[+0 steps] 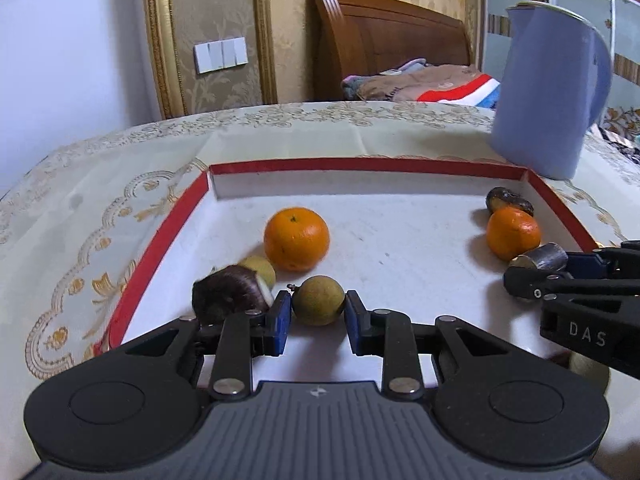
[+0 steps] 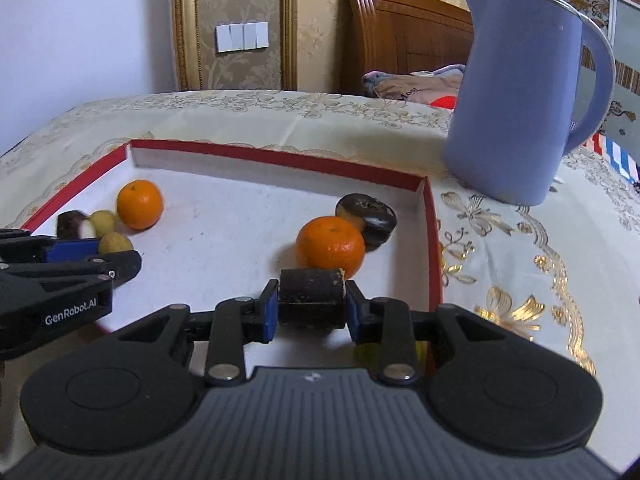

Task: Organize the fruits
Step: 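Open the left tool to drop the brown fruit while the right tool drops the slice, then withdraw both tools from the tray toward the remaining items on the cloth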

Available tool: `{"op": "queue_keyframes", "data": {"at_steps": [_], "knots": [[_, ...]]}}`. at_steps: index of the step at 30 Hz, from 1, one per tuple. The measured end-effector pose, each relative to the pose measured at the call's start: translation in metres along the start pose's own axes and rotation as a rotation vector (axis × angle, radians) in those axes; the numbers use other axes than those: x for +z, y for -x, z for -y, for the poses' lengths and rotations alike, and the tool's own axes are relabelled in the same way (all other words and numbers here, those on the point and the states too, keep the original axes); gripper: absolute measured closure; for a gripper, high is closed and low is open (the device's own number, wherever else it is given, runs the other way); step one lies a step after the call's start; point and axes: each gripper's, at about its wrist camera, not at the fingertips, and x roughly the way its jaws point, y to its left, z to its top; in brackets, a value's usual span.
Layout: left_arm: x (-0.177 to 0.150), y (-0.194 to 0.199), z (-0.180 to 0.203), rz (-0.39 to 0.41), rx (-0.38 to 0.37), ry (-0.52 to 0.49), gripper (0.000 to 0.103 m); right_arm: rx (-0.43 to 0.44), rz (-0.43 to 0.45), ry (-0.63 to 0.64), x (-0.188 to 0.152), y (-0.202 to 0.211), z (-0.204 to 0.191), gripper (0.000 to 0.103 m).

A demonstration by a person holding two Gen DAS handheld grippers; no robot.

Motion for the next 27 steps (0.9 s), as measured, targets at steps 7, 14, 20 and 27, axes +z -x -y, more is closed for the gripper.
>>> {"op": "queue_keyframes", "data": {"at_steps": [7, 14, 20, 27], "knots": [[0.013, -0.018, -0.008, 0.013, 0.058, 0.028, 0.075, -0.032, -0.011, -0.034, 0.016, -0.024, 0.006, 0.070], [0.010, -0.019, -0.009, 0.048, 0.090, 0.011, 0.075, -0.001, 0.020, -0.082, 0.011, -0.012, 0.012, 0.013], [0.004, -0.008, -0.017, 0.049, 0.055, 0.041, 0.074, 0.034, 0.081, -0.126, -0.003, 0.015, 0.019, 0.007], [-0.010, 0.019, -0.030, 0.081, 0.018, 0.111, 0.067, 0.099, 0.188, -0.246, -0.031, 0.057, 0.040, 0.003]]}}
